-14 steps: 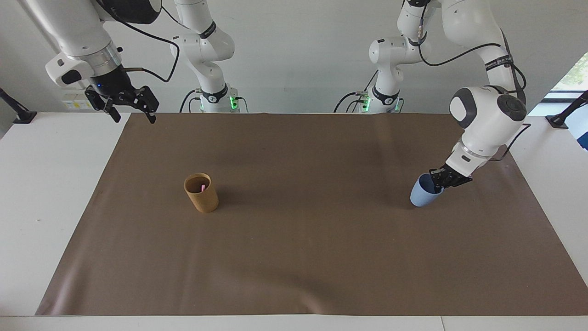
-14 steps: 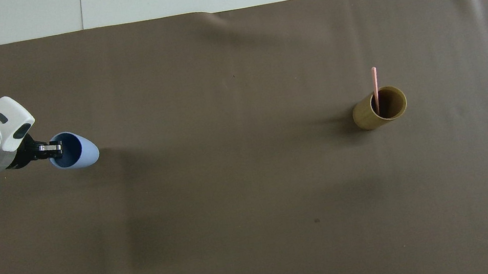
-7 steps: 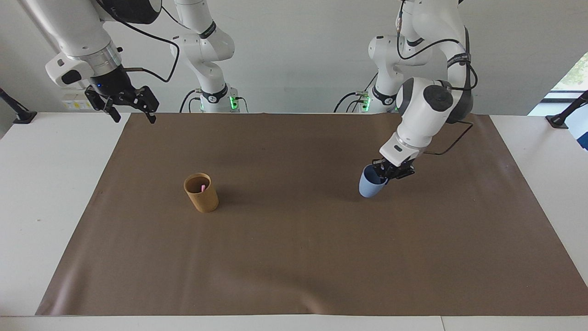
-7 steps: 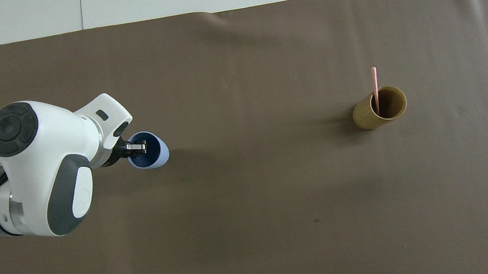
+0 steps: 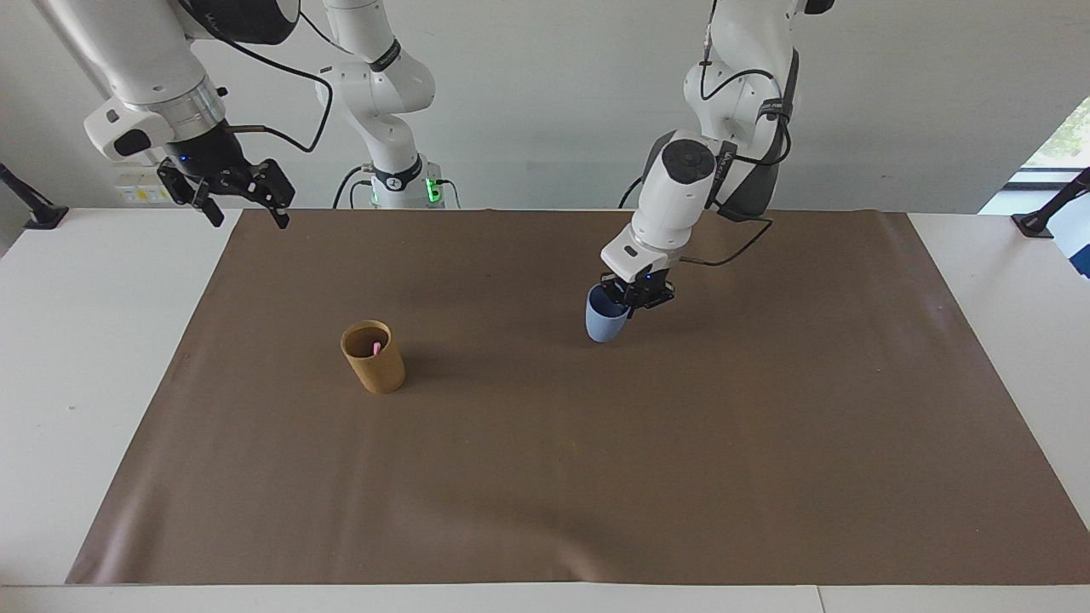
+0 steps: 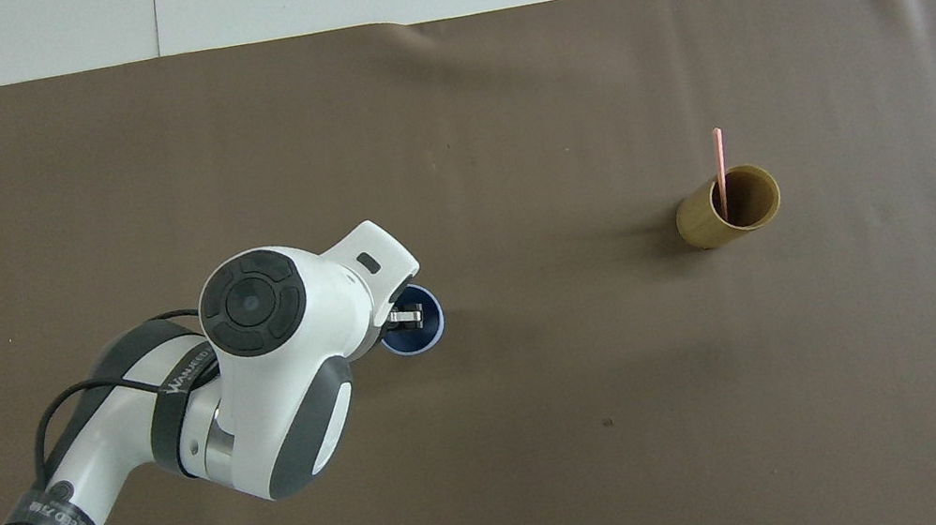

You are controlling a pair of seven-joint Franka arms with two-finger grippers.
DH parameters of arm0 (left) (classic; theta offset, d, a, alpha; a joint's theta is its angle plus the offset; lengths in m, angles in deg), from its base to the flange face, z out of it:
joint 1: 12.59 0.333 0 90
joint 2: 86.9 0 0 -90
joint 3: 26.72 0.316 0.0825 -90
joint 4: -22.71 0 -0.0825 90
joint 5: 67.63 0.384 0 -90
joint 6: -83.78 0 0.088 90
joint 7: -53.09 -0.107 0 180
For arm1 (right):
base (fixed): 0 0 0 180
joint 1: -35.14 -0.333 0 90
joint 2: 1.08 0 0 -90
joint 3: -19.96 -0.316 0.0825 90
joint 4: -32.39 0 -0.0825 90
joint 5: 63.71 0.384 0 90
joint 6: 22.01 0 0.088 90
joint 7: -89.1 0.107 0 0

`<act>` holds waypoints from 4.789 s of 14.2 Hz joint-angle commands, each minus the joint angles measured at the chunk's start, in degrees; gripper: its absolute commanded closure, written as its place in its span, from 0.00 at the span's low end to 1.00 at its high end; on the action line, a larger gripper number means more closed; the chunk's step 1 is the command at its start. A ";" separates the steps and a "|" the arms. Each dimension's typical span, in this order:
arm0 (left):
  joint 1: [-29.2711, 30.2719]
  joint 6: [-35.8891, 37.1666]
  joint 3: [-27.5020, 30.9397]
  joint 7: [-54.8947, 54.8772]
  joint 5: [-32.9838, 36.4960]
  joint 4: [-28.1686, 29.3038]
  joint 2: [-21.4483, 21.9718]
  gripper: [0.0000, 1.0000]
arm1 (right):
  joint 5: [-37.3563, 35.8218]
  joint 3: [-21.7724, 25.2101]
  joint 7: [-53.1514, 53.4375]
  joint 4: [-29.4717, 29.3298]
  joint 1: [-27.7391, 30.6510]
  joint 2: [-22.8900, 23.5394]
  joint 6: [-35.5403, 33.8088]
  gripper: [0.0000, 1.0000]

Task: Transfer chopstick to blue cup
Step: 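Slide the blue cup with the left gripper toward the table center, then release the blue cup and withdraw the left gripper while the right gripper reaches the chopstick, then grasp the pink chopstick and lift it from the yellow cup, then carry the chopstick with the right gripper over the blue cup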

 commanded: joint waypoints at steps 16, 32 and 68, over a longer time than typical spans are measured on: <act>-3.74 1.32 1.59 1.65 -0.53 -0.25 2.21 0.00 | 4.51 -0.44 -15.14 6.82 -0.05 0.83 14.20 0.00; 26.15 36.58 1.77 -29.92 4.48 -27.30 7.59 0.00 | 22.45 -0.53 -40.31 17.82 -8.05 8.56 41.29 0.00; 26.42 42.83 1.86 -28.60 6.06 -25.11 11.46 0.00 | 12.61 -3.42 0.09 5.69 -22.09 1.18 33.10 1.00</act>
